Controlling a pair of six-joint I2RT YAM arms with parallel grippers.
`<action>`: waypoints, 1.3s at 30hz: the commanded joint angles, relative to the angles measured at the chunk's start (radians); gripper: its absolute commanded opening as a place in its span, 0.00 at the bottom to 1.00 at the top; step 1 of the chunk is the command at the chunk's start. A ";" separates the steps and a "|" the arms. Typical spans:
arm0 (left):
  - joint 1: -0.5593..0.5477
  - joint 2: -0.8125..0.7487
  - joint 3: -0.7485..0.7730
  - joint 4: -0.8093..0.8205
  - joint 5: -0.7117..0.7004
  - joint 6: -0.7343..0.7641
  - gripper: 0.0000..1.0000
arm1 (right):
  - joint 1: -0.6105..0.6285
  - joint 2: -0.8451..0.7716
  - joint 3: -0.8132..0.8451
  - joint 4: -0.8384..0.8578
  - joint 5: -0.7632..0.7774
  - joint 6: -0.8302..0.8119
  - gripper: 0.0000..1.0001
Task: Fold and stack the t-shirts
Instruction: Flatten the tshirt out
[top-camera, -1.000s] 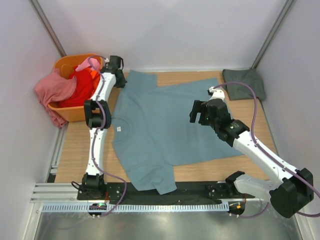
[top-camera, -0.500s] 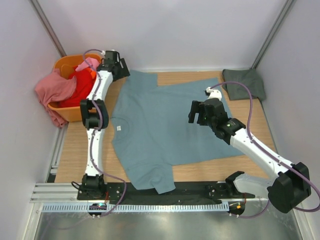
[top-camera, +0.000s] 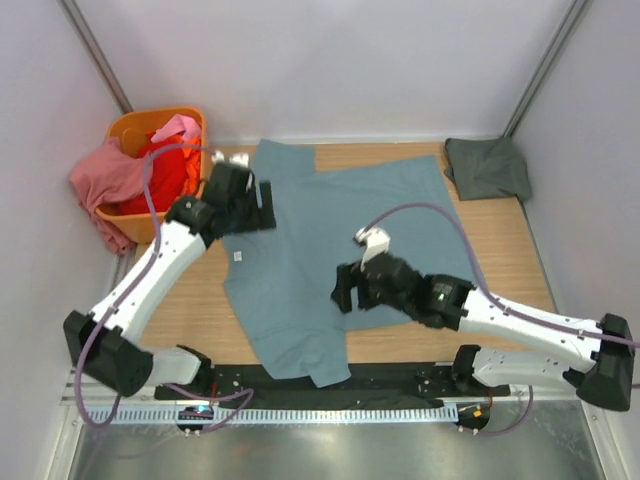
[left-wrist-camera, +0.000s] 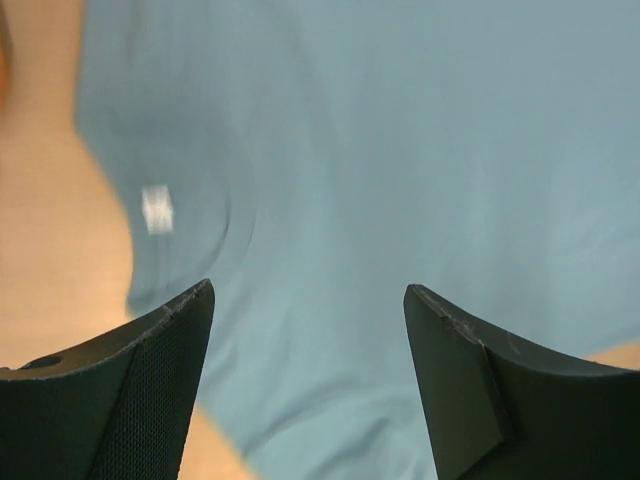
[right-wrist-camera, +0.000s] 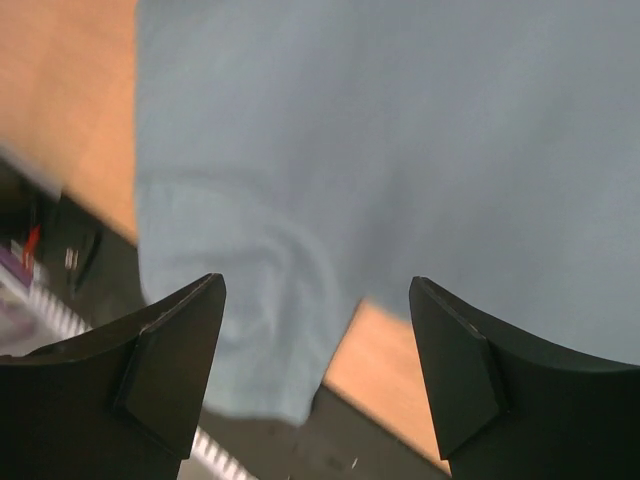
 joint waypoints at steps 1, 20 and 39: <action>-0.030 -0.112 -0.245 -0.147 -0.045 -0.060 0.77 | 0.289 0.007 0.000 -0.089 0.137 0.145 0.80; -0.031 -0.605 -0.491 -0.178 -0.063 -0.160 0.79 | 0.771 0.738 0.339 -0.017 0.327 -0.040 0.76; -0.030 -0.624 -0.499 -0.169 -0.071 -0.161 0.80 | 0.682 0.785 0.399 -0.091 0.342 -0.120 0.05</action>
